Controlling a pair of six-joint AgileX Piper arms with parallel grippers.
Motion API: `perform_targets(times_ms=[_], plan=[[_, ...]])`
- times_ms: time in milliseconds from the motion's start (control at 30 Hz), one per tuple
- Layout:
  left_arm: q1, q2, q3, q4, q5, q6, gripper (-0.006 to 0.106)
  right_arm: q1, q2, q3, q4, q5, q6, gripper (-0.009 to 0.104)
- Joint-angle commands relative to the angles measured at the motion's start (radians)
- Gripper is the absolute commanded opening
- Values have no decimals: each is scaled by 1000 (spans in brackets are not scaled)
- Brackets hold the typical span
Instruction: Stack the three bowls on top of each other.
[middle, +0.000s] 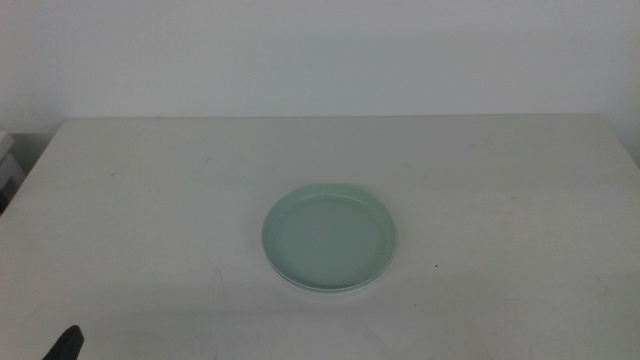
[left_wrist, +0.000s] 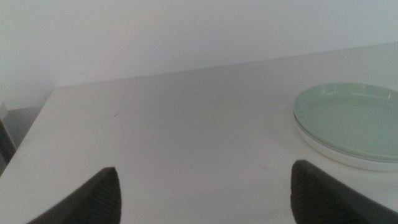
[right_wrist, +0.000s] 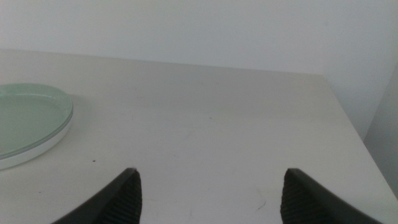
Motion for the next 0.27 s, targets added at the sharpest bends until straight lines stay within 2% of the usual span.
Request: perform_targets(times_ms=[0, 233], plan=[[1, -15, -5, -8, -86, -10, 105, -7, -27, -28, -8, -78, -12, 57], [1, -15, -5, -8, -86, -10, 105, -7, -27, -7, -9, -76, -12, 57]])
